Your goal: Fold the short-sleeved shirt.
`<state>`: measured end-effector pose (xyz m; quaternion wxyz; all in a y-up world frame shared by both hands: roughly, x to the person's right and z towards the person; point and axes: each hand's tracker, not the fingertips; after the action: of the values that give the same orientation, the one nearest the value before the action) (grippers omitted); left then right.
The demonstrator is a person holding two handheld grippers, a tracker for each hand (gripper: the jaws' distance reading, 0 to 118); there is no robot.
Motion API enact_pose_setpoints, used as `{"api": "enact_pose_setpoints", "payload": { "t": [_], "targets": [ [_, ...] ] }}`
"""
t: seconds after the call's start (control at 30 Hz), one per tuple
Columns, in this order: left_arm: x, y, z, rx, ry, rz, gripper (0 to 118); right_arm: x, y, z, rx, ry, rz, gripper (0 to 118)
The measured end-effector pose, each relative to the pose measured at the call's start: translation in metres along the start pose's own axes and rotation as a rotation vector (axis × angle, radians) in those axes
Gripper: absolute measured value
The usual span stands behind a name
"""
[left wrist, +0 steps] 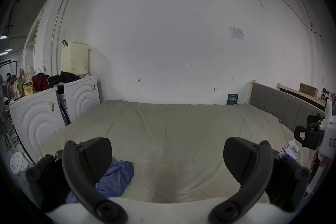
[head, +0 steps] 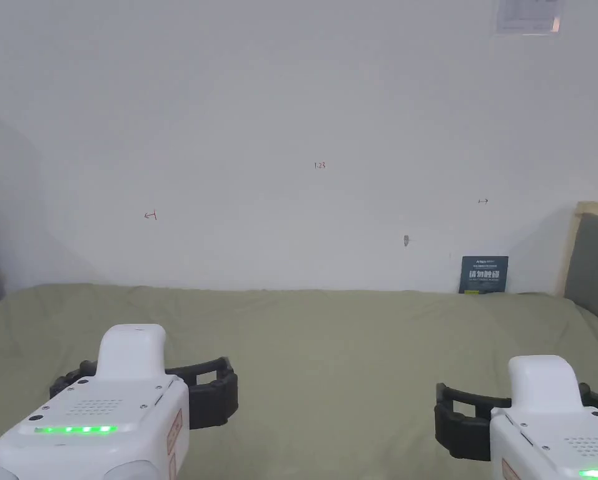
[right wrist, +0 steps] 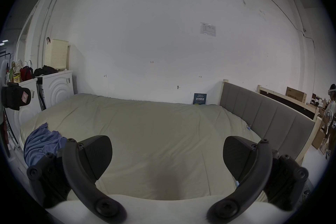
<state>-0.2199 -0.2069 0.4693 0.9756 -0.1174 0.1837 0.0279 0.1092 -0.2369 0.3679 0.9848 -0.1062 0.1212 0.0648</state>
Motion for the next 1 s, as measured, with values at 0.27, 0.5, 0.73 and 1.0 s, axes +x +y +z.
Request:
{"api": "enact_pose_setpoints", "payload": {
  "t": [0.27, 0.5, 0.73, 1.0],
  "targets": [
    [-0.001, -0.001, 0.000, 0.000, -0.002, 0.002, 118, -0.001, -0.001, -0.001, -0.006, 0.001, 0.000, 118],
    [-0.001, -0.001, 0.000, -0.002, -0.002, 0.000, 118, -0.001, 0.000, -0.002, -0.009, 0.003, -0.002, 118],
    [-0.003, -0.007, -0.001, 0.010, 0.061, 0.019, 0, -0.003, -0.004, -0.001, -0.001, -0.064, -0.009, 0],
    [-0.004, -0.009, -0.004, -0.002, -0.025, 0.031, 0, 0.006, -0.002, 0.000, 0.015, -0.058, -0.012, 0]
  ]
}}
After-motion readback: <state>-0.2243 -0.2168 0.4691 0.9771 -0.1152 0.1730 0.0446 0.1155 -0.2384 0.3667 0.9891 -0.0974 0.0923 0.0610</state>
